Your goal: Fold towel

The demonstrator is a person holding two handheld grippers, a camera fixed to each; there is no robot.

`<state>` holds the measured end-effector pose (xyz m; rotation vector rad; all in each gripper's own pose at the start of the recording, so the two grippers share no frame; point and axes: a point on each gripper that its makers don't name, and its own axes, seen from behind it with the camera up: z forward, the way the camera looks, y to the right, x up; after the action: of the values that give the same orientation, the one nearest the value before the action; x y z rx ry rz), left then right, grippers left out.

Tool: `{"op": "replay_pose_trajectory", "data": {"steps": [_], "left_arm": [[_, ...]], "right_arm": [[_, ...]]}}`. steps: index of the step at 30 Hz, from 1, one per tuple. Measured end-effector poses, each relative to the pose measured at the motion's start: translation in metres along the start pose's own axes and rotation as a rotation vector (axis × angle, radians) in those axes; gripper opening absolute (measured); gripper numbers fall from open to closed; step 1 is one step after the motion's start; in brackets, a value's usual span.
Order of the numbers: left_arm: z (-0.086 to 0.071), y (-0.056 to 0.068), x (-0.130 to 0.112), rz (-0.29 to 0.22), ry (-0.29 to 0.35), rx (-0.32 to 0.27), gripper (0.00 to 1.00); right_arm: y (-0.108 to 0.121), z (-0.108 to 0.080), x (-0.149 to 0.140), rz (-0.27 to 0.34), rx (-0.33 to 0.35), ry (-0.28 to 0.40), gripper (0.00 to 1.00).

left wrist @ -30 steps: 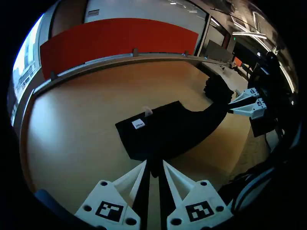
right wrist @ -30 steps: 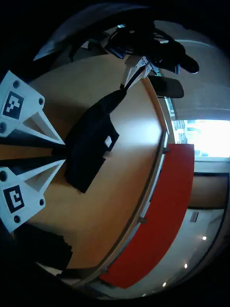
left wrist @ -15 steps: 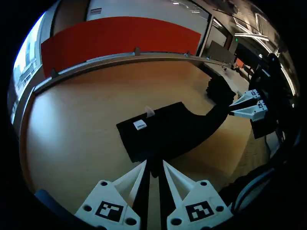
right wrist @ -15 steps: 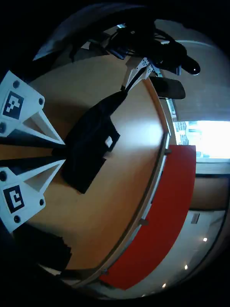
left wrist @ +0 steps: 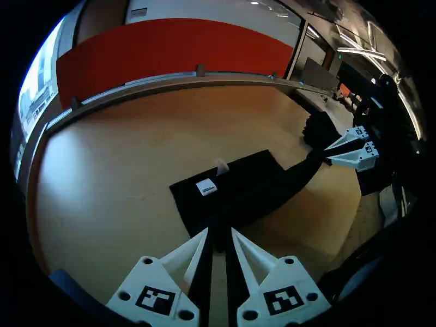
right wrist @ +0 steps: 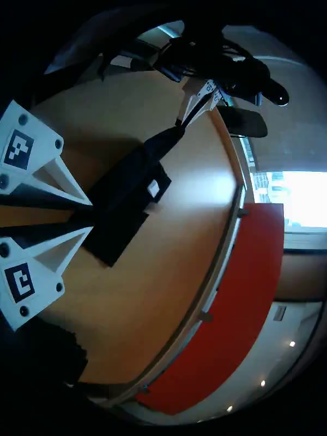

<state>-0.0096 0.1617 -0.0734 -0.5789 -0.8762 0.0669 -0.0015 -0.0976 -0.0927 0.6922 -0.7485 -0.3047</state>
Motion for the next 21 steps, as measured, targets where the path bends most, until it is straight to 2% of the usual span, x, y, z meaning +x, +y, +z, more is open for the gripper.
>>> {"op": "replay_pose_trajectory", "data": {"steps": [9, 21], "left_arm": [[0.028, -0.013, 0.003, 0.009, -0.030, 0.000, 0.14], [0.052, -0.022, -0.001, -0.009, -0.059, -0.002, 0.14]], "right_arm": [[0.021, 0.024, -0.003, -0.005, 0.000, -0.036, 0.13], [0.026, 0.045, -0.015, 0.005, 0.000, -0.076, 0.13]]}}
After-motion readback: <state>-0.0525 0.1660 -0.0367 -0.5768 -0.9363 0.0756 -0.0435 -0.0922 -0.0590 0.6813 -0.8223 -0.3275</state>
